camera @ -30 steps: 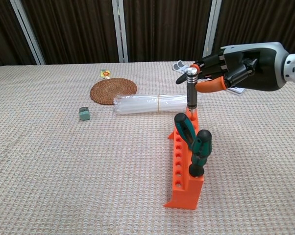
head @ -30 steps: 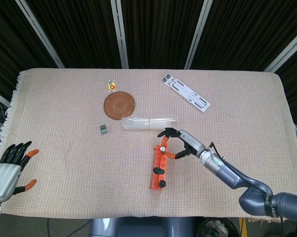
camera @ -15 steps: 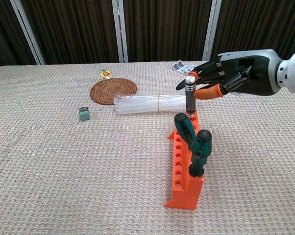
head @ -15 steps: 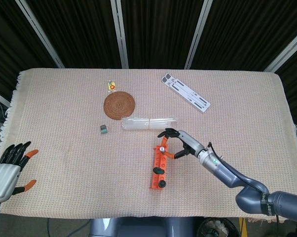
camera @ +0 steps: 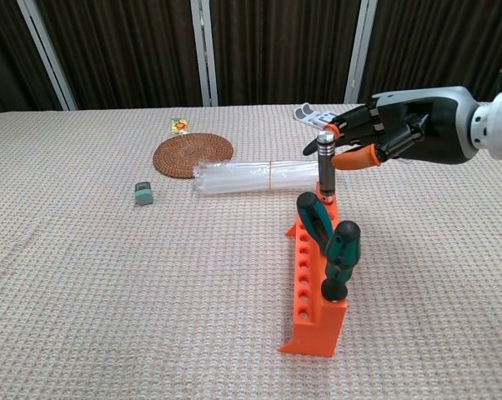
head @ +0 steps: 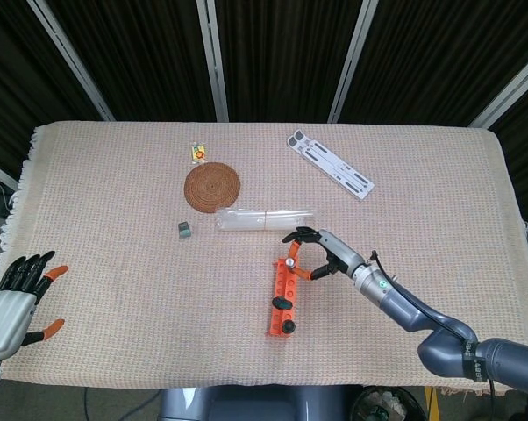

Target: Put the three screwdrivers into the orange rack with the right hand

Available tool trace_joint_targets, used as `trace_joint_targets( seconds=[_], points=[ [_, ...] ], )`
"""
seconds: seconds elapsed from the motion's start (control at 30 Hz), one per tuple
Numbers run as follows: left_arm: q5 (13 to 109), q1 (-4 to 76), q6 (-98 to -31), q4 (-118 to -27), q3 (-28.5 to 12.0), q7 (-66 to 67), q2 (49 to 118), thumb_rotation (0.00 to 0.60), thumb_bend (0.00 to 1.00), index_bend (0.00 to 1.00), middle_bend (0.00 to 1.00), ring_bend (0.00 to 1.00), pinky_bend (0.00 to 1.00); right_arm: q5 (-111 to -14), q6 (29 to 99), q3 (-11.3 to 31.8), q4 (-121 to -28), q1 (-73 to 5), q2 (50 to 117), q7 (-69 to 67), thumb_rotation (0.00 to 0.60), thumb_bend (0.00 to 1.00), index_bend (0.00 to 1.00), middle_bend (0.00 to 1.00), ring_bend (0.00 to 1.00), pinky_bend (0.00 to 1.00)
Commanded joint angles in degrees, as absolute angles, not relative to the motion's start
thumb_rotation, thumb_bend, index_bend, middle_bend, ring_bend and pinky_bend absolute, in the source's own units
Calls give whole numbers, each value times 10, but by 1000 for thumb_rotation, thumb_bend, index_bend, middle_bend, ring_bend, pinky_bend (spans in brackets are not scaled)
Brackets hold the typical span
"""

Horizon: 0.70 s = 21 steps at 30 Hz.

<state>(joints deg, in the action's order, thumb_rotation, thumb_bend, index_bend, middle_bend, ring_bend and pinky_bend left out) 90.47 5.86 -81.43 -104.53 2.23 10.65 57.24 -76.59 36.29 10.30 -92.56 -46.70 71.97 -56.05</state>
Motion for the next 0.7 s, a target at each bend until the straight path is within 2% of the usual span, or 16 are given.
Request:
trace_joint_targets(
  seconds=[0.03,0.53,0.7],
  points=[
    [904,58,-815,-1045,22,107,573,600,186,179,0,0,0,-765,361,104,-925,-466,721,-560,600,440,601,217,0,0],
    [903,59,-813,-1044,22,106,574,600,185,179,0,0,0,-756,349,114,-920,-465,731,-550,600,439,600,217,0,0],
    [902,59,-813,-1043,22,105,574,600,185,179,0,0,0,-753,347,116,-919,-462,731,-548,600,434,551,209,0,0]
  ],
)
